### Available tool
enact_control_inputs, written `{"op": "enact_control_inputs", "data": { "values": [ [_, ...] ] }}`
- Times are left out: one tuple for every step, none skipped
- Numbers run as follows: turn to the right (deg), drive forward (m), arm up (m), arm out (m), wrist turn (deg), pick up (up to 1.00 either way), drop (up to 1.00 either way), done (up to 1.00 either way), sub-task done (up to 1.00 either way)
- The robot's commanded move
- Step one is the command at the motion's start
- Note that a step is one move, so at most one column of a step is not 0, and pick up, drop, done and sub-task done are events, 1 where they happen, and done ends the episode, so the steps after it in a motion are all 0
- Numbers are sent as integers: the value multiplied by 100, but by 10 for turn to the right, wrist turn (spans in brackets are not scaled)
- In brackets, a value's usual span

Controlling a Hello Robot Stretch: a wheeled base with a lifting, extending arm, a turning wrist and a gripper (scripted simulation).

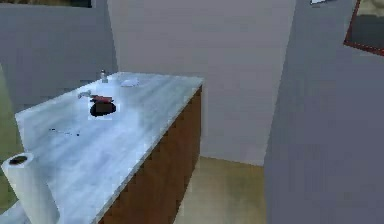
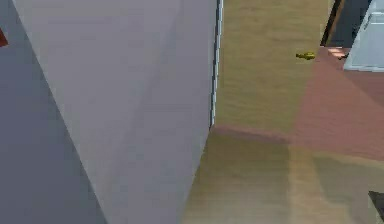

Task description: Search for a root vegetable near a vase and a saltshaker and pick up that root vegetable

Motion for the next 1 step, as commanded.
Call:
{"op": "enact_control_inputs", "data": {
  "values": [
    [-450,0,0,0,0,0,0,0,0]
  ]
}}
